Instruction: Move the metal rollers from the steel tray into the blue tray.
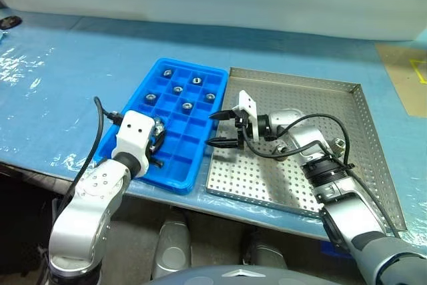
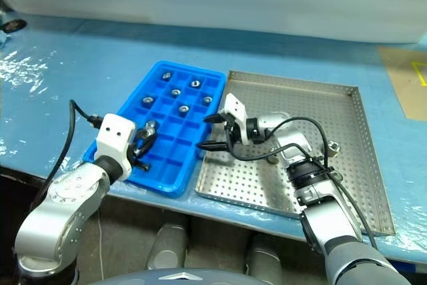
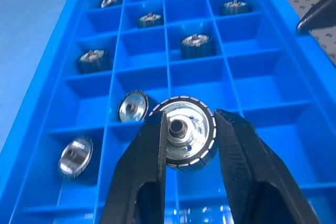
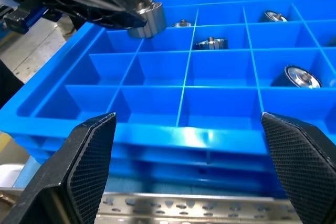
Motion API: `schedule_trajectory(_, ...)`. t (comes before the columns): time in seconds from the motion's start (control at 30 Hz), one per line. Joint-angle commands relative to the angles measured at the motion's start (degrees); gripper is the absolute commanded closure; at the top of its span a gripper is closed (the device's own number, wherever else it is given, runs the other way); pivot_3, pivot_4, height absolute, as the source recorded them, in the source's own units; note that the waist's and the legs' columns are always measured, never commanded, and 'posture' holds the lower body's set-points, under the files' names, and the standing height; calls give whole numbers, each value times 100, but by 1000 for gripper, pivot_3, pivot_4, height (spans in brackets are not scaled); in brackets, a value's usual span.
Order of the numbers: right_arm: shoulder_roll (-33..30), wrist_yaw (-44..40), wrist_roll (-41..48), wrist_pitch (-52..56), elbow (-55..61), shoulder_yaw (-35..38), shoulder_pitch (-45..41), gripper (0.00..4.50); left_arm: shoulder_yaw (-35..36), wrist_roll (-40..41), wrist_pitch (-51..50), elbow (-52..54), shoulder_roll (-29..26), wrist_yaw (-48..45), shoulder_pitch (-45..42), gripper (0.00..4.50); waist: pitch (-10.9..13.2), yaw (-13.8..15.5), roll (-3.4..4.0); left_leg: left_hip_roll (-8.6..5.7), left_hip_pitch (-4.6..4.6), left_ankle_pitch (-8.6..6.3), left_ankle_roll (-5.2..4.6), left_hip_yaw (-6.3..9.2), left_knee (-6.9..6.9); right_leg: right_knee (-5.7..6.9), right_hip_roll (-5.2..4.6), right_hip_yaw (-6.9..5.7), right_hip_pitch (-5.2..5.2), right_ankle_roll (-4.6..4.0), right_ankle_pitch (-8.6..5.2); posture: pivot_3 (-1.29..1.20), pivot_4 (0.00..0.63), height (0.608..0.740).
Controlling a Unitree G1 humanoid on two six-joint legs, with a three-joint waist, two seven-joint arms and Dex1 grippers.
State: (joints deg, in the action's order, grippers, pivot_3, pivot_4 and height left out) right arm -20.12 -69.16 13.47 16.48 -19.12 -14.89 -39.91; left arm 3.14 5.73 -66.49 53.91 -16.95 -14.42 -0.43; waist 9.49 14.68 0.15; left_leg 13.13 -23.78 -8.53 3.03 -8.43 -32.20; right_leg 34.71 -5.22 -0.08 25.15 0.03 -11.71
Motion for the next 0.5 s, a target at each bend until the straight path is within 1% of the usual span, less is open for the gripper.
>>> schedule_trajectory(0.03,87,-120,5,-160,-30,-8,-159,0,249,4,-64,451,17,141,224,3444,0,51,0,1,0,0,0,0,0,0,0,0,0,-1,-1,562,150,740)
schedule_trajectory(0.23,175,-181,-44,-210,-117,6,-182,0,292,66,-125,541,-27,213,517,3444,0,219,0,1,2,0,1,1,-2,2,1,3,-2,-2,-1,575,150,740)
schedule_trajectory(0.4,211,-204,-68,-231,-137,34,-179,0,228,97,-59,378,-65,234,524,3444,0,352,0,3,6,1,2,1,-2,3,5,7,-3,-2,-1,569,150,740)
schedule_trajectory(0.5,190,-201,-72,-227,-104,58,-142,0,242,128,-77,296,-101,222,515,3444,0,379,0,3,5,1,3,1,-2,3,5,7,-2,-2,-1,556,150,740)
